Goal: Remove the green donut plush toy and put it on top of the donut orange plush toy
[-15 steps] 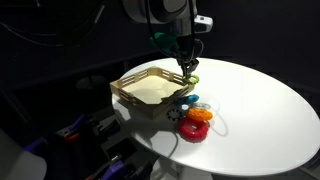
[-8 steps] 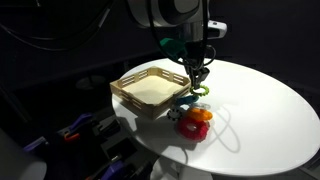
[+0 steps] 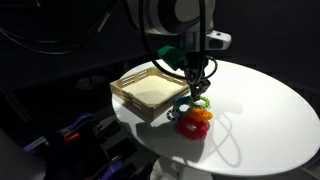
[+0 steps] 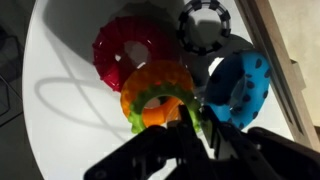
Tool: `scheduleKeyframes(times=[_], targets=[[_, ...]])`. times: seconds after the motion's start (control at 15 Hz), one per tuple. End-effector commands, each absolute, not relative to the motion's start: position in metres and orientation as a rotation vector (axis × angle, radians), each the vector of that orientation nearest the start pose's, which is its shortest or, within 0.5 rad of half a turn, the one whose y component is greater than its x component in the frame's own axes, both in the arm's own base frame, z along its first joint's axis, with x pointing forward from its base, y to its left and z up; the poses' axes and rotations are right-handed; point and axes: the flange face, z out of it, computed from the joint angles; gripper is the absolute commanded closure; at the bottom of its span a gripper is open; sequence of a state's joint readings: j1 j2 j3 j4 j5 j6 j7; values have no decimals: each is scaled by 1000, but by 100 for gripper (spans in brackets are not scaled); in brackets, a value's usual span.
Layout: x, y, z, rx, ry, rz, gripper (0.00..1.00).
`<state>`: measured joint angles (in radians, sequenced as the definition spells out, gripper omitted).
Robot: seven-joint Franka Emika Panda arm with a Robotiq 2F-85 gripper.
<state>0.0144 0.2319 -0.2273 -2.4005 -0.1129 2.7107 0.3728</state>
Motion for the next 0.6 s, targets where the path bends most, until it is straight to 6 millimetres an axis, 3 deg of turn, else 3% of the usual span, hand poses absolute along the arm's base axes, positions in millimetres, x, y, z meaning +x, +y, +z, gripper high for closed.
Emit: scheduleKeyframes(times=[0.0, 0.2, 0.33, 0.4, 0.53], targets=[[490, -111, 226, -3147, 789, -108, 94], [487, -111, 221, -3146, 792, -86, 93], [487, -110, 219, -3149, 789, -76, 73], [486, -110, 218, -3151, 788, -72, 55], [486, -109, 217, -3151, 787, -67, 41]])
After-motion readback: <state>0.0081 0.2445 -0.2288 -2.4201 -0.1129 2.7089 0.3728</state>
